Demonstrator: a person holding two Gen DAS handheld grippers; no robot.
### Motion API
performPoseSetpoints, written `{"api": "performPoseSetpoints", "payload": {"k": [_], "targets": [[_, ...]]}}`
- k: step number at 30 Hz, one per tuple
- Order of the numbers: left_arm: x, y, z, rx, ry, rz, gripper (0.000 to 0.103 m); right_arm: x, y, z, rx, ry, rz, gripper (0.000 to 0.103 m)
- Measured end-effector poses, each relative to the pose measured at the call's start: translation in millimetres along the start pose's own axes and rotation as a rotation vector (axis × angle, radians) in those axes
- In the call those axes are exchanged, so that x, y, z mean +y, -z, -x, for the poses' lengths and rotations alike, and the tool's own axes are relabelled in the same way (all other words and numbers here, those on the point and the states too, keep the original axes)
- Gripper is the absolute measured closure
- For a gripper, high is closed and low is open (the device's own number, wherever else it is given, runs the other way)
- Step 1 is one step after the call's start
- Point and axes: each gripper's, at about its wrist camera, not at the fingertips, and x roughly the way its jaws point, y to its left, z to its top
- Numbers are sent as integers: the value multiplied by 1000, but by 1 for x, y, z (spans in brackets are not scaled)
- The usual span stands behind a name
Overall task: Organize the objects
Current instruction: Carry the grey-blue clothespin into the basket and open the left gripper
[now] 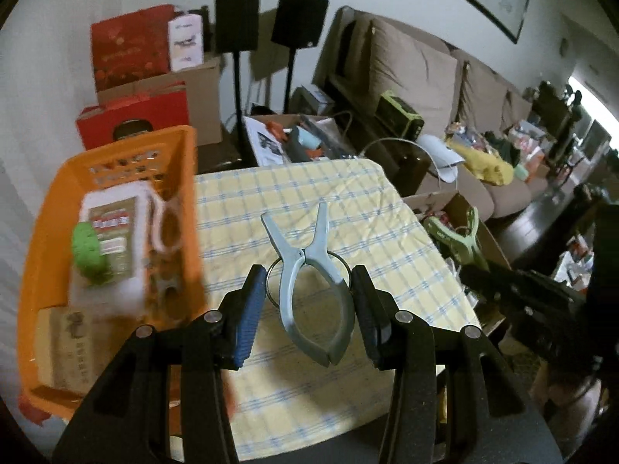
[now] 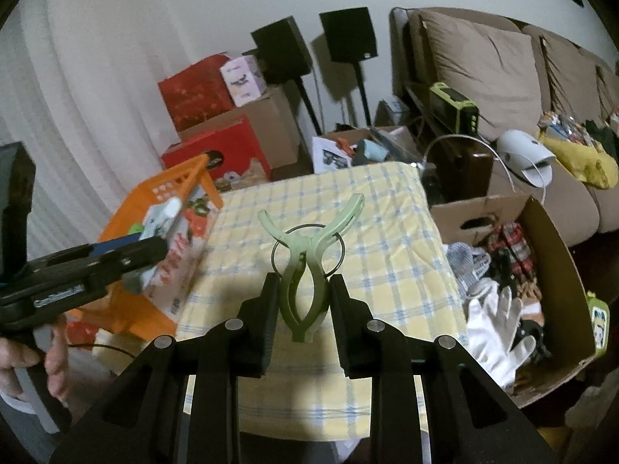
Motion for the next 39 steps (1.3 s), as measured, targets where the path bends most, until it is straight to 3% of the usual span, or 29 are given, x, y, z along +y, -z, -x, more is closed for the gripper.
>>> {"api": "performPoseSetpoints", "payload": {"k": [5,11,26,31,35,39], "targets": [[34,9,18,-14,-64,30,61,25,-5,0,-7,-36,33,78],[72,25,4,19,-116,92,61,54,-6,-6,-1,-76,72,78],[99,45,-34,75,-92,125,60,106,-13,-32,30,-123,141,78],[108,44,-26,68,-64,161,41,119,-15,-41,38,-131,161,78],[116,38,1,15,-31,189,39,128,-19,-49,45,-133,179,78],[127,31,32,-49,-28,206,31,142,-21,-57,54,-143,204,78]]}}
